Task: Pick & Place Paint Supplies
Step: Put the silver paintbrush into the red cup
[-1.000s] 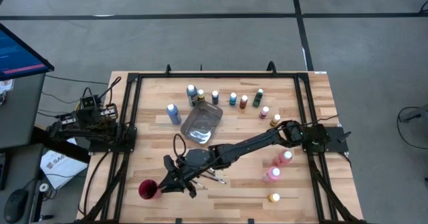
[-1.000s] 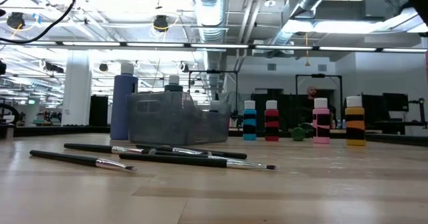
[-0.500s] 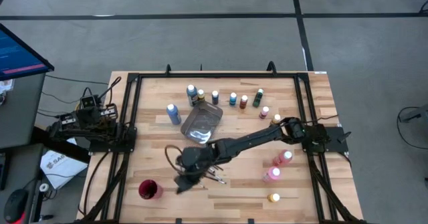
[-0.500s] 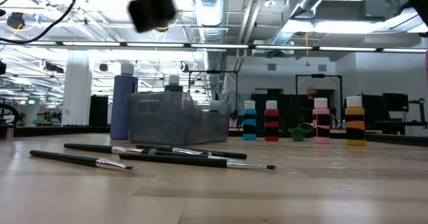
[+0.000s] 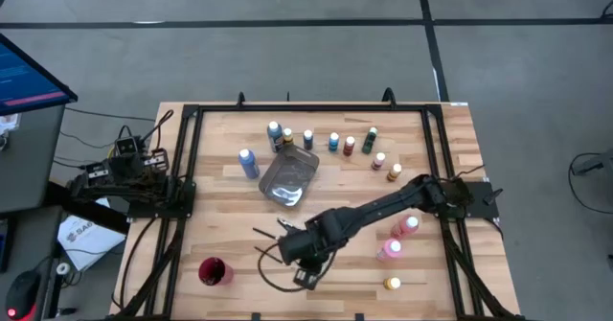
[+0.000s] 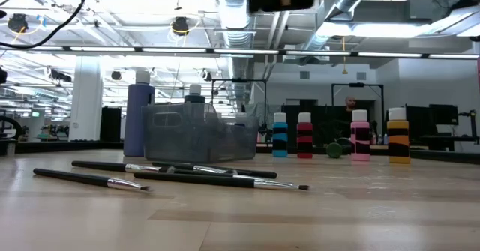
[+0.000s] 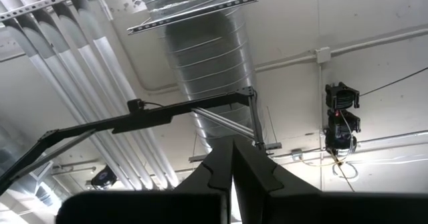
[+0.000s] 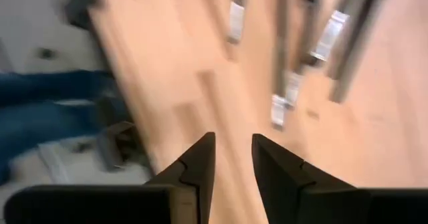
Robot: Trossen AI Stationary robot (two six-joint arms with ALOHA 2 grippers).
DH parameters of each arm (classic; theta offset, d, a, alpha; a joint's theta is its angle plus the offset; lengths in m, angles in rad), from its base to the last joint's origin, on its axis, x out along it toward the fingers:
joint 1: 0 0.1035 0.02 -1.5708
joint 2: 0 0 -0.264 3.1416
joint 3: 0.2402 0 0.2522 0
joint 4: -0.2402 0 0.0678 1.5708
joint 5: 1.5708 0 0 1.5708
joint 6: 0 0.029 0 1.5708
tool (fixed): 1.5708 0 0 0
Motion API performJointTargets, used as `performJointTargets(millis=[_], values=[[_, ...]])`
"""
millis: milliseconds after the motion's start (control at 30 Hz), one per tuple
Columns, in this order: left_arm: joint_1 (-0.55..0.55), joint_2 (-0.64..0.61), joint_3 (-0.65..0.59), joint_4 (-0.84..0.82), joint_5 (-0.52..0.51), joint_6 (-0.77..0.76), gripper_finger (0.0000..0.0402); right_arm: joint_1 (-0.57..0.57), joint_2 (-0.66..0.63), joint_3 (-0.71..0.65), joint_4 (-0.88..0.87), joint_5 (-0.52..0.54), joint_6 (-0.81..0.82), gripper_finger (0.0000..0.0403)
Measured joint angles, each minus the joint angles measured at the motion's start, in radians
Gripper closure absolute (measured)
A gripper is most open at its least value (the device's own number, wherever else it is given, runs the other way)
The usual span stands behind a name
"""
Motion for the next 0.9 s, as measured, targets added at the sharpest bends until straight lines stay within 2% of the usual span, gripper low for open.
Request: performJointTargets(millis=[67,200,400,500,633,900], values=[[0.0,0.0,0.0,0.0,0.0,0.0,0.0399,0.017,0.001,-0.002,-0.069,0.027,-0.027,0.0299],[0.0,0.0,0.0,0.0,0.0,0.0,0.0399,0.045,0.013,-0.031,-0.078,0.07,-0.055,0.0263],[0.0,0.0,0.0,0.0,0.0,0.0,0.0399,0.048,0.013,-0.139,0.022,0.082,-0.055,0.0192],[0.0,0.0,0.0,0.0,0.0,0.0,0.0399,0.048,0.013,-0.207,0.059,0.097,-0.055,0.0172],[0.0,0.0,0.0,0.0,0.0,0.0,0.0399,0.048,0.015,-0.314,0.14,0.1,-0.055,0.0167],[0.0,0.0,0.0,0.0,0.0,0.0,0.0399,0.048,0.013,-0.432,0.29,0.11,-0.034,0.0178]])
